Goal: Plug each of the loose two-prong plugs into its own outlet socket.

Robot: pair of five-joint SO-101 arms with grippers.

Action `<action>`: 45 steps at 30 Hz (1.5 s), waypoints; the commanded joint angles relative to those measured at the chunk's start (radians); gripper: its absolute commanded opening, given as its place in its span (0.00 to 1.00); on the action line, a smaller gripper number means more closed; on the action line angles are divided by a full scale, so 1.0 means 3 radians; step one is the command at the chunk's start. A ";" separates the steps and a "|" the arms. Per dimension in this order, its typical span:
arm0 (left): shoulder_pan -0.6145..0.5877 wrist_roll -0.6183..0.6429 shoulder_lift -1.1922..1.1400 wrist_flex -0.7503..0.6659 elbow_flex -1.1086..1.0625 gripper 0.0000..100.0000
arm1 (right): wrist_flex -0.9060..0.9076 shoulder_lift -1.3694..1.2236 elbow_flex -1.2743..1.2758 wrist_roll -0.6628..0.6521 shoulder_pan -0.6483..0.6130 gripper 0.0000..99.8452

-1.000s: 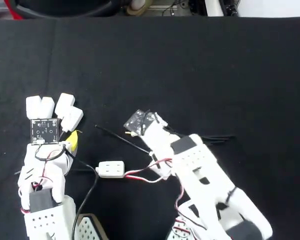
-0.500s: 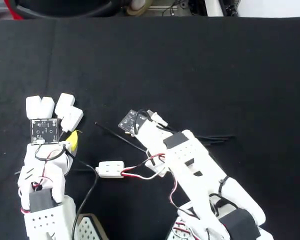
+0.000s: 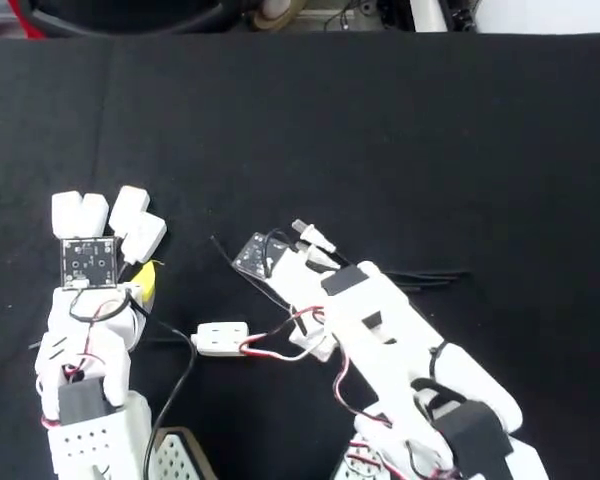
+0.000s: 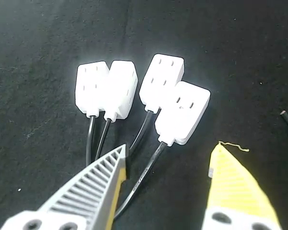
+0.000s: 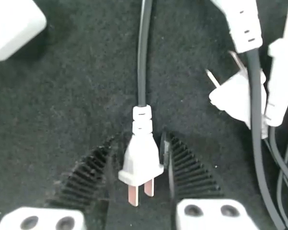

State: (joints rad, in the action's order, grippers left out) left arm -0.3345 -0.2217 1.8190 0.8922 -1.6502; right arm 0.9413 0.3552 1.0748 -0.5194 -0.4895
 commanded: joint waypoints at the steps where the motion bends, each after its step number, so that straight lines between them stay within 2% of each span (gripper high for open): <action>1: -0.0038 -0.0015 0.0020 -0.0051 0.0008 0.28 | -0.0020 -0.0003 -0.0079 -0.0133 0.0169 0.13; 6: -0.0038 -0.0015 0.0020 -0.0051 0.0008 0.28 | -0.0051 -0.0003 -0.0105 -0.0343 0.0297 0.01; 14: -0.0028 -0.0015 0.0020 -0.0051 0.0003 0.28 | -0.0138 0.0023 -0.0192 -0.0312 0.0312 0.01; 18: -0.0008 -0.0015 0.0020 -0.0051 -0.0003 0.28 | 0.0138 0.0115 -0.0504 -0.0066 0.0307 0.01; 22: 0.0038 -0.0015 0.0020 -0.0020 -0.0003 0.28 | 0.0378 0.0611 -0.0708 0.0138 0.0286 0.01; 25: 0.0284 -0.0056 0.0020 0.0148 0.0018 0.28 | 0.0496 0.1245 -0.0754 0.0297 0.0281 0.01; 29: 0.0734 -0.0373 0.0020 0.0281 0.0033 0.28 | 0.0476 0.2371 -0.0667 0.0639 0.0174 0.01; 32: 0.1271 -0.0353 0.0020 0.0251 0.0166 0.27 | 0.0261 0.3245 -0.0412 0.1320 -0.0082 0.01; 35: 0.1854 -0.0015 0.0020 0.0225 0.0396 0.27 | -0.0286 0.3925 0.0182 0.2020 -0.0286 0.01; 37: 0.2156 0.0235 0.0020 0.0107 0.0494 0.27 | -0.0706 0.4253 0.0688 0.2281 -0.0338 0.01; 41: 0.2325 0.0404 0.0020 -0.0148 0.0494 0.27 | -0.1284 0.4708 0.1578 0.2475 -0.0363 0.01; 45: 0.2335 0.0409 0.0020 -0.0292 0.0519 0.27 | -0.1366 0.4964 0.1874 0.2746 -0.0583 0.01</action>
State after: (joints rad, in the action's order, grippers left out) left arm 0.3498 -0.1112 1.8190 0.8539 -1.5566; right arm 0.5823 1.7683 1.5735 0.2279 -0.6122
